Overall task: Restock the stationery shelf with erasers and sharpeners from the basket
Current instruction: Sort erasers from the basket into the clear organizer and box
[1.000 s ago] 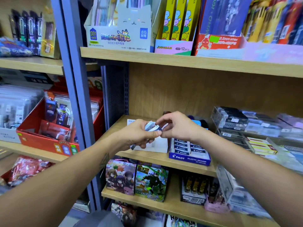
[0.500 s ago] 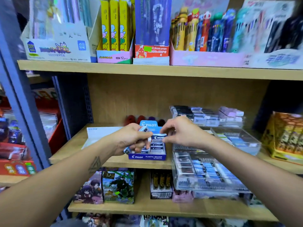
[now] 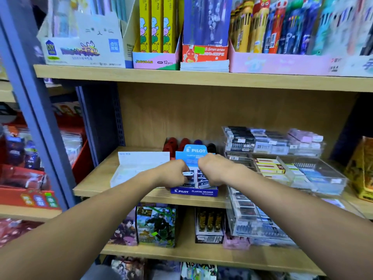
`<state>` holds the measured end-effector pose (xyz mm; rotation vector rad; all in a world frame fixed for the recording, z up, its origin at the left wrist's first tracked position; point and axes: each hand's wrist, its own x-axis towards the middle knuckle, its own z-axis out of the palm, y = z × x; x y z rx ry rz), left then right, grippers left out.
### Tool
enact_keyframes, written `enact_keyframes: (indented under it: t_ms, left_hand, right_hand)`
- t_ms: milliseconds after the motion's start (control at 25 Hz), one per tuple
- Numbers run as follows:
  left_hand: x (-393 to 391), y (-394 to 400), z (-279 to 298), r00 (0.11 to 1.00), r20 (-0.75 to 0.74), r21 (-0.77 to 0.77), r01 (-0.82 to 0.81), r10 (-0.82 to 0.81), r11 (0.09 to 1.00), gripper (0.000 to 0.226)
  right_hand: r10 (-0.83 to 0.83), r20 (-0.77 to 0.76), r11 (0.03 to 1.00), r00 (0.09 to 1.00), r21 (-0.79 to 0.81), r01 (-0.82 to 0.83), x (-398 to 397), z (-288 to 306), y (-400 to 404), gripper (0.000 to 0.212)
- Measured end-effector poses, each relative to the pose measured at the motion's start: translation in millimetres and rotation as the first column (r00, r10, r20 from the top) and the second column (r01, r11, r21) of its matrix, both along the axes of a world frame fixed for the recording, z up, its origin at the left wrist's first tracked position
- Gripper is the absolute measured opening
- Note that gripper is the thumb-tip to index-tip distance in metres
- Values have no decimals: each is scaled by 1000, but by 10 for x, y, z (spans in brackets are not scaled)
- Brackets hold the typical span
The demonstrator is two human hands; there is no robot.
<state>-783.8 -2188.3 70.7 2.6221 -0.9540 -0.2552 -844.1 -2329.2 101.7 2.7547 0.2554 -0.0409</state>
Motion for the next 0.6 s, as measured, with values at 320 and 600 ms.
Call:
enact_keyframes:
  t_ms: [320, 600]
  left_hand:
    - [127, 102, -54, 996, -93, -70, 7, -14, 998, 13]
    - [-150, -45, 248, 996, -77, -268, 29, -51, 963, 30]
  right_hand:
    - [-113, -4, 989, 994, 95, 113, 98, -213, 96, 13]
    - [-65, -118, 340, 991, 931, 133, -143, 267, -213, 32]
